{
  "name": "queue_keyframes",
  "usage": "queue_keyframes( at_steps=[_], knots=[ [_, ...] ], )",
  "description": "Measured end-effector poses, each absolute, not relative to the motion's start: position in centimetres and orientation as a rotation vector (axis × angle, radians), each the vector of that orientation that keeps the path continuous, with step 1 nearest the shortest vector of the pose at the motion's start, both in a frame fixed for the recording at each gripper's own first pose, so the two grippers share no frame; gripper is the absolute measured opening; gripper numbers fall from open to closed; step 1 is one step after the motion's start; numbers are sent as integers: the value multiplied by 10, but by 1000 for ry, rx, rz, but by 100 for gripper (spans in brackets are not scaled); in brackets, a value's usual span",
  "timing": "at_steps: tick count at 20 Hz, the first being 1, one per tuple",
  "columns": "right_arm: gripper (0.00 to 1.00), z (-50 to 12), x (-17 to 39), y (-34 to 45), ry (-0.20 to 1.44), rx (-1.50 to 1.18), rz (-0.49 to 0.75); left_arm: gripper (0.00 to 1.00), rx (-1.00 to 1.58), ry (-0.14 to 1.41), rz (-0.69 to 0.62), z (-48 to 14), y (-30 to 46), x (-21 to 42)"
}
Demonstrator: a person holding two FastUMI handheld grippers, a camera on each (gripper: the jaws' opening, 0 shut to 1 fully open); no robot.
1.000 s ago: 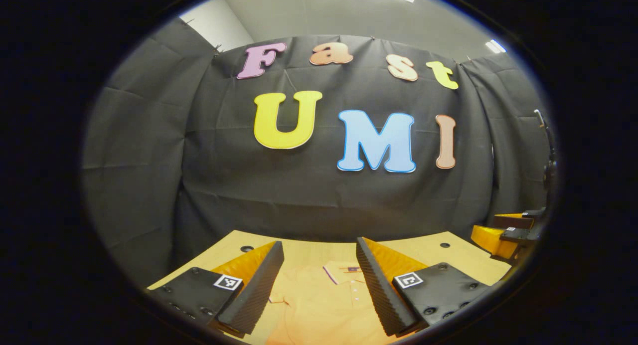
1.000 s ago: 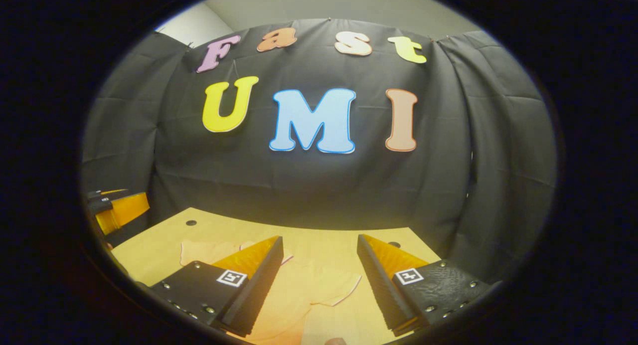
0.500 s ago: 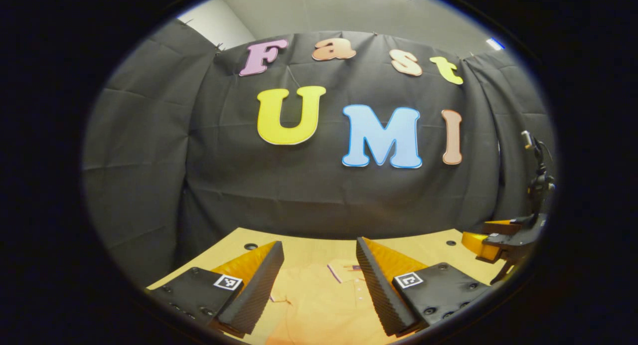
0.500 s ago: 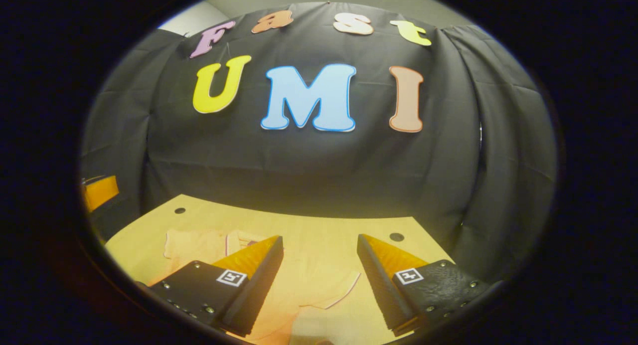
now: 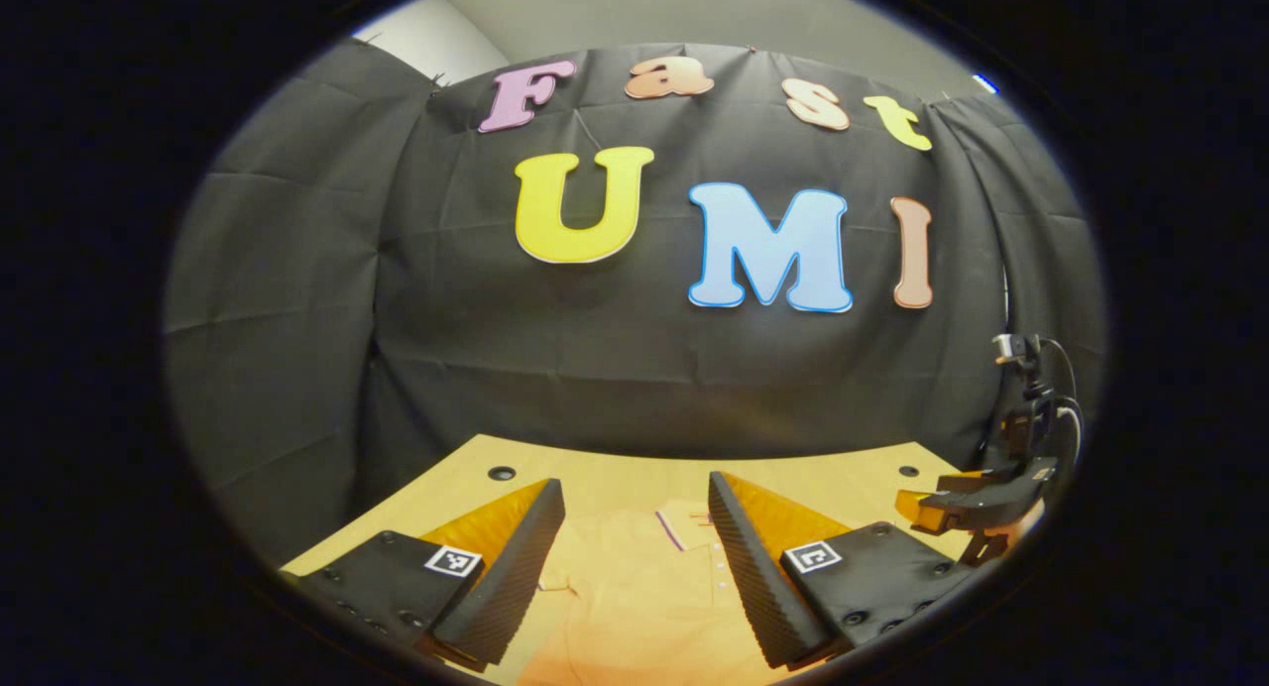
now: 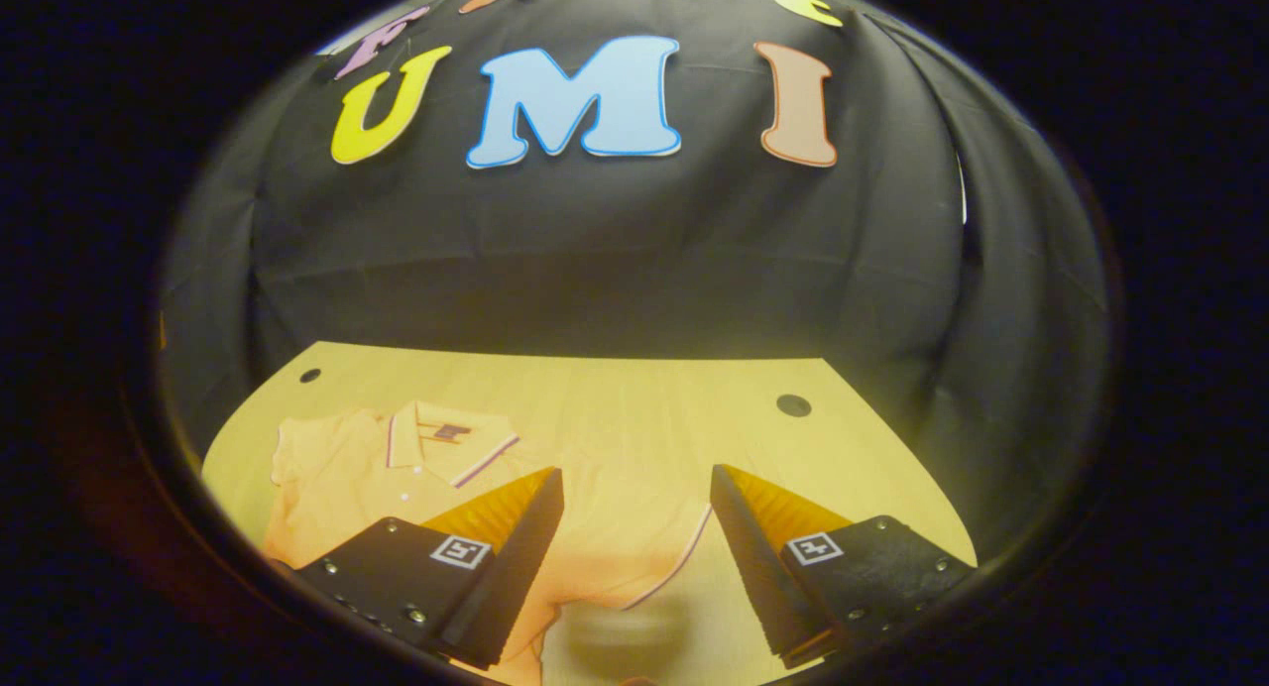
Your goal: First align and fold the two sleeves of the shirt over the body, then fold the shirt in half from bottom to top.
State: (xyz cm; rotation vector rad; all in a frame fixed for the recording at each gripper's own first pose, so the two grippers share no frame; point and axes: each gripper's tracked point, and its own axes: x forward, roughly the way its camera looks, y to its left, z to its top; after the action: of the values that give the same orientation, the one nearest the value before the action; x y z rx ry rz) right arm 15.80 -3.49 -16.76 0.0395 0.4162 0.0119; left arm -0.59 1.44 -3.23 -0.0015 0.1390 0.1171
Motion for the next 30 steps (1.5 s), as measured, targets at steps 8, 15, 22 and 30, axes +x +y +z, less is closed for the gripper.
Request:
queue_keyframes(
  at_steps=[8,15,22,30],
  knots=[
    [93,-236,187,-55,585,90,-46,94,2,149,131,-34,17,-8],
    [93,-282,204,-65,717,154,-79,94,8,161,144,-35,19,-11],
    [67,-292,206,-63,742,161,-83,94,1,156,165,-37,24,-17],
    [4,-290,206,-60,747,166,-93,94,-11,147,195,-35,27,-21]
  ],
)
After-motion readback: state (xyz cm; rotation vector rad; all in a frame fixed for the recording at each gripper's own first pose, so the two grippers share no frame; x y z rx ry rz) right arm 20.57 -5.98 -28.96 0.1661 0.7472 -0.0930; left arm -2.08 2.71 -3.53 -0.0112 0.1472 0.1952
